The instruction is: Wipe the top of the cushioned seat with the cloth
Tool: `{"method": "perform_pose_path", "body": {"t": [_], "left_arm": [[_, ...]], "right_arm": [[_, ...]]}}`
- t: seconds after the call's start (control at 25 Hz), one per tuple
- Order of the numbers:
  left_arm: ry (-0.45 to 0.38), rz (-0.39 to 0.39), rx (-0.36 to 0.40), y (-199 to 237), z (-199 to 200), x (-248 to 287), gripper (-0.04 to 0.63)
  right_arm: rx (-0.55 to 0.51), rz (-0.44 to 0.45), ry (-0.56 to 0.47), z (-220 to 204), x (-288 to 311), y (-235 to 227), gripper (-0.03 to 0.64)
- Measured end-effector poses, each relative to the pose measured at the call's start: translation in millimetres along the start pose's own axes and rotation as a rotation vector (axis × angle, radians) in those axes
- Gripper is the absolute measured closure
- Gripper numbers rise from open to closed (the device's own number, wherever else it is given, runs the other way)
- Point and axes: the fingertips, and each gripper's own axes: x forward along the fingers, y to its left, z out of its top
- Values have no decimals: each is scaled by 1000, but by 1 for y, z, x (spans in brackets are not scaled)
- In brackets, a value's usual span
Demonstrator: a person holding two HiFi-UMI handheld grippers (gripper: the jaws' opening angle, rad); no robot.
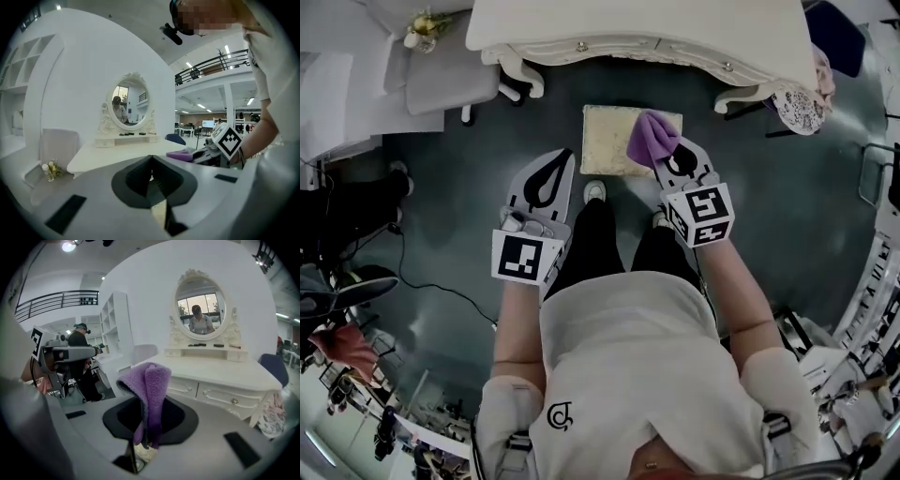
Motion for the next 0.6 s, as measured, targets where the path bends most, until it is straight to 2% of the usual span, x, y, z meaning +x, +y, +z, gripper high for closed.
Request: {"method": "perform_pose_path", "body": {"t": [0.32, 0.6], "left_arm": [[30, -100, -46, 53, -76, 40, 581], [49, -70, -120, 87, -155, 80, 581]], "right_arm": [[58, -30, 134, -67, 90, -6, 538], [73, 22, 276, -160, 174, -6, 538]]}}
